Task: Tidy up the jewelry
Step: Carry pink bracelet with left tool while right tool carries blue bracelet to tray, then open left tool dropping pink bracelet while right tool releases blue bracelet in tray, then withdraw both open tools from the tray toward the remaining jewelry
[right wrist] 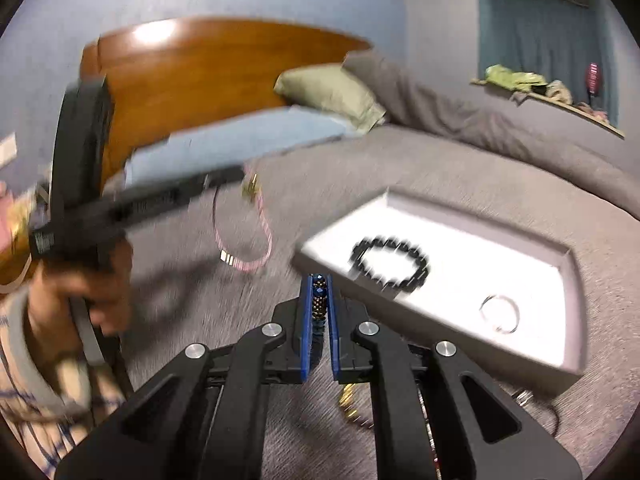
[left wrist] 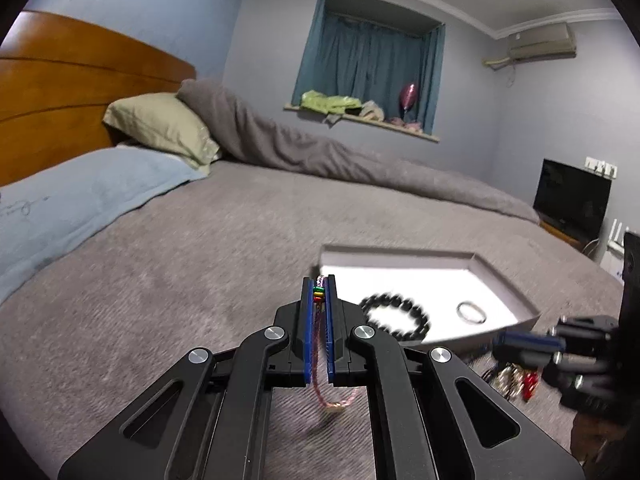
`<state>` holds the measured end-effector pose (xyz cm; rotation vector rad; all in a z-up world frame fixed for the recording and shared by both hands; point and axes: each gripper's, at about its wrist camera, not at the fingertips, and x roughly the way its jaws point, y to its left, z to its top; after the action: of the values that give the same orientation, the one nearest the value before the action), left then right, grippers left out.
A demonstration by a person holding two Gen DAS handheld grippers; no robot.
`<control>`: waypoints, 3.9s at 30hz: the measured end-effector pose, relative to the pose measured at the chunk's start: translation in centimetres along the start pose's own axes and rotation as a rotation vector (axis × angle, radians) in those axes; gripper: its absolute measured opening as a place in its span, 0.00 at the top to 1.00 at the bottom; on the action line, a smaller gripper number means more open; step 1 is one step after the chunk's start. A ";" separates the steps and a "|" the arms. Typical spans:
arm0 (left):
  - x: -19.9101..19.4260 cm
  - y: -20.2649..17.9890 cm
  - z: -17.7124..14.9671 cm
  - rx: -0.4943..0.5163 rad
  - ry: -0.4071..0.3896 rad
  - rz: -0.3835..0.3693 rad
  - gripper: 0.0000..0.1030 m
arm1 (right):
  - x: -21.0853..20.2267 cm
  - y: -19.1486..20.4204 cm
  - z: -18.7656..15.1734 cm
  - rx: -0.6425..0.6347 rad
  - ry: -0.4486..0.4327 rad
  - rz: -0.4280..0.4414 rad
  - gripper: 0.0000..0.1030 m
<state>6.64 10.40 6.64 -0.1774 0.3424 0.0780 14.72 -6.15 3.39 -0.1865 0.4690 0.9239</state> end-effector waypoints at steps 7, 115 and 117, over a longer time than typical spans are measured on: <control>1.6 -2.6 2.1 0.009 -0.057 -0.087 0.94 | -2.4 -5.0 2.6 0.090 -0.104 -0.085 0.93; 4.4 -8.4 -6.5 0.281 0.318 -0.227 0.28 | -5.6 -12.2 -5.9 0.259 0.071 -0.265 0.30; 4.8 -8.7 -6.7 0.281 0.334 -0.232 0.35 | -5.7 -12.2 -6.0 0.258 0.076 -0.267 0.30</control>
<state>9.87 0.85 0.16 0.0507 0.6580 -0.2308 19.74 -19.66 0.21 -0.0474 0.6122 0.5905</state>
